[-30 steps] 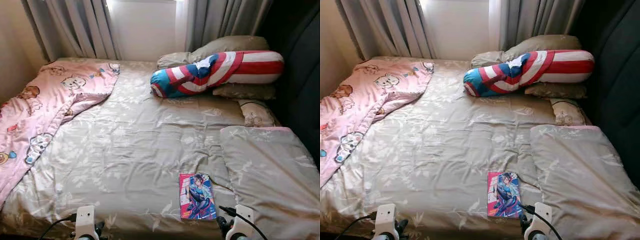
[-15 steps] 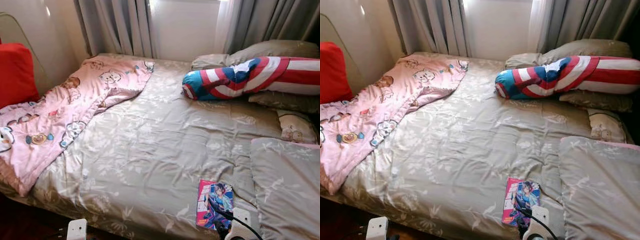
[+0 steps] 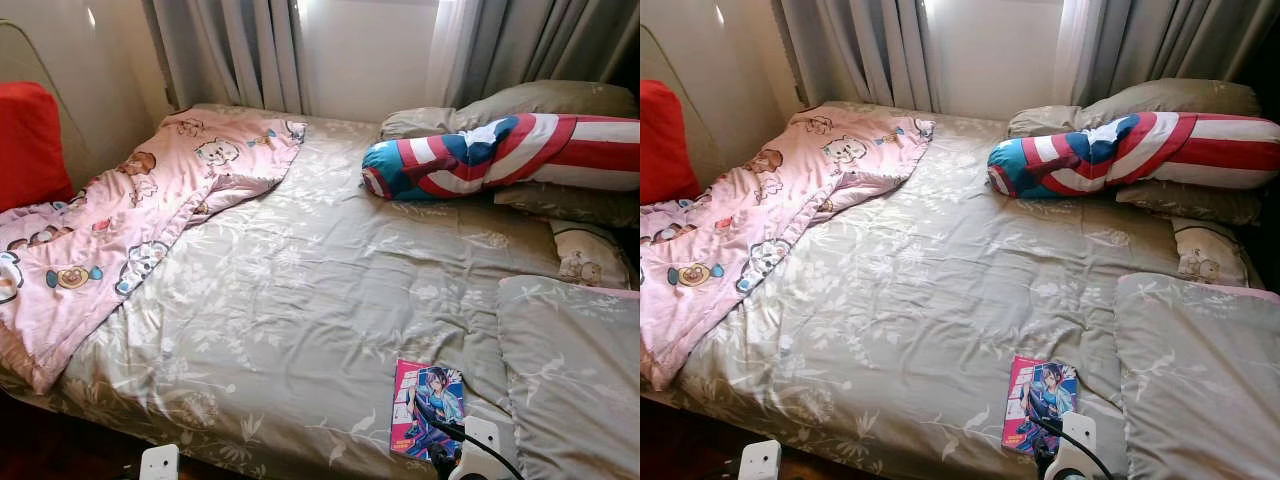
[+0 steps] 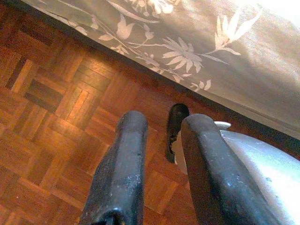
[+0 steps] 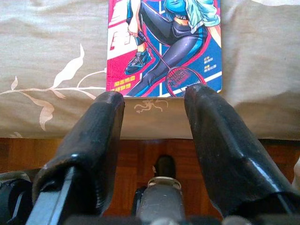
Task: Clean up the room
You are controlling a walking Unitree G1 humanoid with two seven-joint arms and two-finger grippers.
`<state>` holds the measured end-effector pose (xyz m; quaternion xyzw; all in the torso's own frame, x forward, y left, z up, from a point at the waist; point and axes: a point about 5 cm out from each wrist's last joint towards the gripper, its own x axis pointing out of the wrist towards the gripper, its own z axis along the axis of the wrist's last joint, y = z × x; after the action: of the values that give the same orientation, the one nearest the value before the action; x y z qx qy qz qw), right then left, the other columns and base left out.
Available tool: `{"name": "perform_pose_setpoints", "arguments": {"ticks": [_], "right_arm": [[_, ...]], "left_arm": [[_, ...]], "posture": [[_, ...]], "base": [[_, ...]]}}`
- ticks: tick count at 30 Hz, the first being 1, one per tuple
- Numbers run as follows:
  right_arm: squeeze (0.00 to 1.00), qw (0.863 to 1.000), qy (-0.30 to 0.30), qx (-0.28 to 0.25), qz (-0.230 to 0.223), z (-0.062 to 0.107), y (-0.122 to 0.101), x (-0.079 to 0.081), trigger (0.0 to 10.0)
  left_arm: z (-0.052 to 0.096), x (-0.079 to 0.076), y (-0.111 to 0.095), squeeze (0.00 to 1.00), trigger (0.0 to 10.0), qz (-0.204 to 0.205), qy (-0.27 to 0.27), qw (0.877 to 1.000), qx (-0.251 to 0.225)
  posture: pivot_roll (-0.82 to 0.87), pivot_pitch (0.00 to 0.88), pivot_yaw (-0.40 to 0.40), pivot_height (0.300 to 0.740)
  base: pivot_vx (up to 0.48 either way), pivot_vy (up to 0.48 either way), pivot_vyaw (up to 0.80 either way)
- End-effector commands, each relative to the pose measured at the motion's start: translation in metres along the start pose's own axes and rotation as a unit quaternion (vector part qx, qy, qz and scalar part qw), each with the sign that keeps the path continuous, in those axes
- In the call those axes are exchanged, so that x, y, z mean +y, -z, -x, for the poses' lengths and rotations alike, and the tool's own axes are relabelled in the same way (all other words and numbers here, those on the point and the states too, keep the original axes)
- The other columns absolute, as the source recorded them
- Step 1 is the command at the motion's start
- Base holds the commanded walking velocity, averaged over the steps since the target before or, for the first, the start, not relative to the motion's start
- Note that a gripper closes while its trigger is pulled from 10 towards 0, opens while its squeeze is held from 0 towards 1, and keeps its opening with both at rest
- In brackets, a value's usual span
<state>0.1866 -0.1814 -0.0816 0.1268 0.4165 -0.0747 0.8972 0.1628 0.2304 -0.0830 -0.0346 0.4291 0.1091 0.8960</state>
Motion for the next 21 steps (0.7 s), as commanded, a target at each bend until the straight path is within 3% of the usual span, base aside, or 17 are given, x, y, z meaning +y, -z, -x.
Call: {"name": "perform_pose_setpoints", "arguments": {"ticks": [1, 12, 21], "right_arm": [[0.00, 1.000, 0.004, 0.014, -0.005, 0.0015, 0.0067, -0.0026, 10.0], [0.00, 1.000, 0.003, 0.022, -0.002, 0.0022, 0.0106, -0.0019, 10.0], [0.00, 1.000, 0.001, 0.023, -0.003, 0.0020, 0.0110, 0.0000, 10.0]], "left_arm": [[0.0008, 0.0003, 0.0055, 0.00, 10.0, -0.006, -0.002, 1.000, 0.016], [0.0003, 0.0004, 0.0028, 0.00, 10.0, -0.015, 0.000, 1.000, 0.010], [-0.0010, 0.0002, -0.0023, 0.00, 10.0, -0.018, 0.001, 1.000, 0.005]], "posture": [[0.09, 0.058, -0.024, 0.740], [0.09, 0.044, -0.016, 0.740], [0.09, 0.053, -0.016, 0.740]], "base": [[0.000, 0.000, 0.00], [0.000, 0.283, 0.00], [0.000, 0.453, 0.00]]}}
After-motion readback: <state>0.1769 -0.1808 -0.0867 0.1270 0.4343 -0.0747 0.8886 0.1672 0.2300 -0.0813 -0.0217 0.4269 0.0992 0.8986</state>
